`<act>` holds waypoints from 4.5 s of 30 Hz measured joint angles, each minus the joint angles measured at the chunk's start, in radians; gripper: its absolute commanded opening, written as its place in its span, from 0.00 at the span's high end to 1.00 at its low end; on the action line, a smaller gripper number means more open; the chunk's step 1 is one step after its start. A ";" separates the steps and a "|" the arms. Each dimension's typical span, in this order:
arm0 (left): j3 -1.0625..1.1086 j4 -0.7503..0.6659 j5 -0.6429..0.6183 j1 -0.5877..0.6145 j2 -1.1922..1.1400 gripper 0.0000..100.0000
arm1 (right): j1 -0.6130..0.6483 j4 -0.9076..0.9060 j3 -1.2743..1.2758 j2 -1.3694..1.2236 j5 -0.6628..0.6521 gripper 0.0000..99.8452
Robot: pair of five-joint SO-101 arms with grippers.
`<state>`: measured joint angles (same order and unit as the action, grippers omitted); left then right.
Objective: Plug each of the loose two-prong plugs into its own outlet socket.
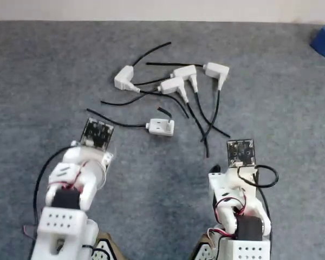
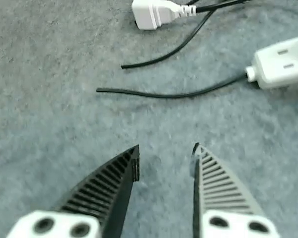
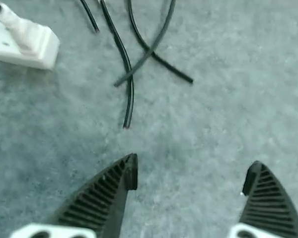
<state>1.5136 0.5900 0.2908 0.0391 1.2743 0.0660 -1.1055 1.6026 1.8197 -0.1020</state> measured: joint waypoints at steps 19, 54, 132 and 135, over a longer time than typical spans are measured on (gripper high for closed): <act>0.166 0.519 -0.005 0.011 0.529 0.82 | -0.198 -0.003 0.071 0.006 0.000 0.67; 0.166 0.534 -0.005 0.011 0.529 0.82 | -0.514 -0.137 0.071 0.005 0.000 0.67; 0.166 0.534 -0.005 0.011 0.531 0.82 | -0.514 -0.137 0.071 0.005 0.000 0.67; 0.166 0.534 -0.005 0.011 0.531 0.82 | -0.514 -0.137 0.071 0.005 0.000 0.67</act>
<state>1.6794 1.1239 0.2862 0.0499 1.8052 -0.4480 -1.2421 1.6732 1.8243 -0.1020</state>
